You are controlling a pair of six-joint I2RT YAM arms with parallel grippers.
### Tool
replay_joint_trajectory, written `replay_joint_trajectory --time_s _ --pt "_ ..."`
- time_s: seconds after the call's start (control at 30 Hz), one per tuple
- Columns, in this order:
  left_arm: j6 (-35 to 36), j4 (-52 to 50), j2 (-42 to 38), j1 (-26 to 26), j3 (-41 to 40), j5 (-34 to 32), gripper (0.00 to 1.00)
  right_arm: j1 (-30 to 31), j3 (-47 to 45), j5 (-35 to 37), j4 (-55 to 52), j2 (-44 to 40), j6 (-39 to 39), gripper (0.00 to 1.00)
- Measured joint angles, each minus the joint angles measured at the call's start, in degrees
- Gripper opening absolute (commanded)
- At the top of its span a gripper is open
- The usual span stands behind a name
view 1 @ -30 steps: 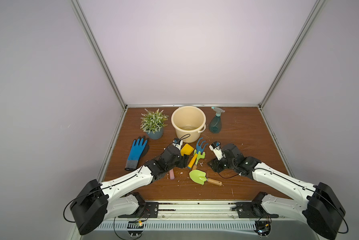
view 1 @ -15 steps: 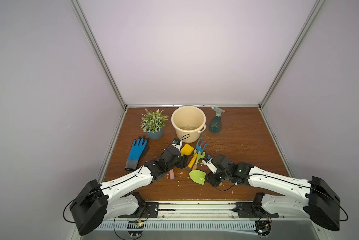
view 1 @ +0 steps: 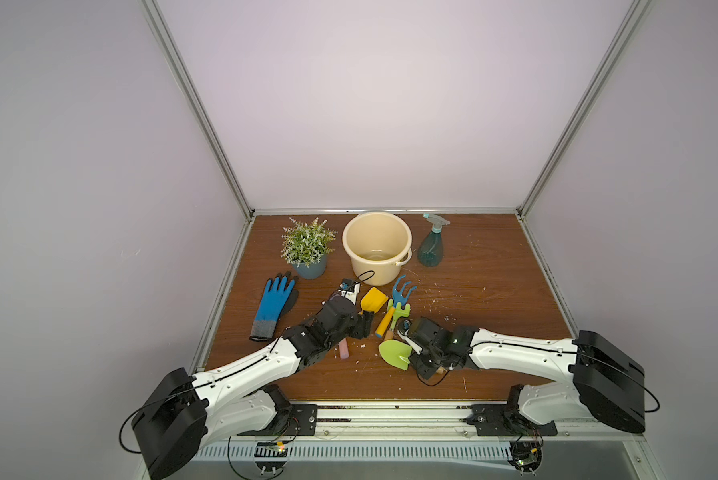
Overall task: Organize the gardening tools
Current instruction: Pick up the gardening tool from the center of the board.
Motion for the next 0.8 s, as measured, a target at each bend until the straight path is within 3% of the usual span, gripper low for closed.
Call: replay_joint_trajectory --time_s 0.17,0.3,0.53,0.8 --pt "-0.5 0.1 -0.5 0.0 -0.3 -0.5 0.73 1.2 2.0 2.8 -0.4 3.1 -0.3 0.37" --pt "-0.7 0.1 -0.6 0.0 -0.3 -0.8 0.73 1.5 3.1 4.3 -0.1 4.7 -0.4 0.2" --pt "-0.6 0.2 -0.5 0.0 -0.3 -1.6 0.73 1.6 3.4 5.5 -0.1 4.5 -0.6 0.11" --pt "-0.6 0.4 0.0 0.7 0.1 -3.0 0.73 0.0 3.3 7.8 -1.1 -8.8 -1.0 0.09"
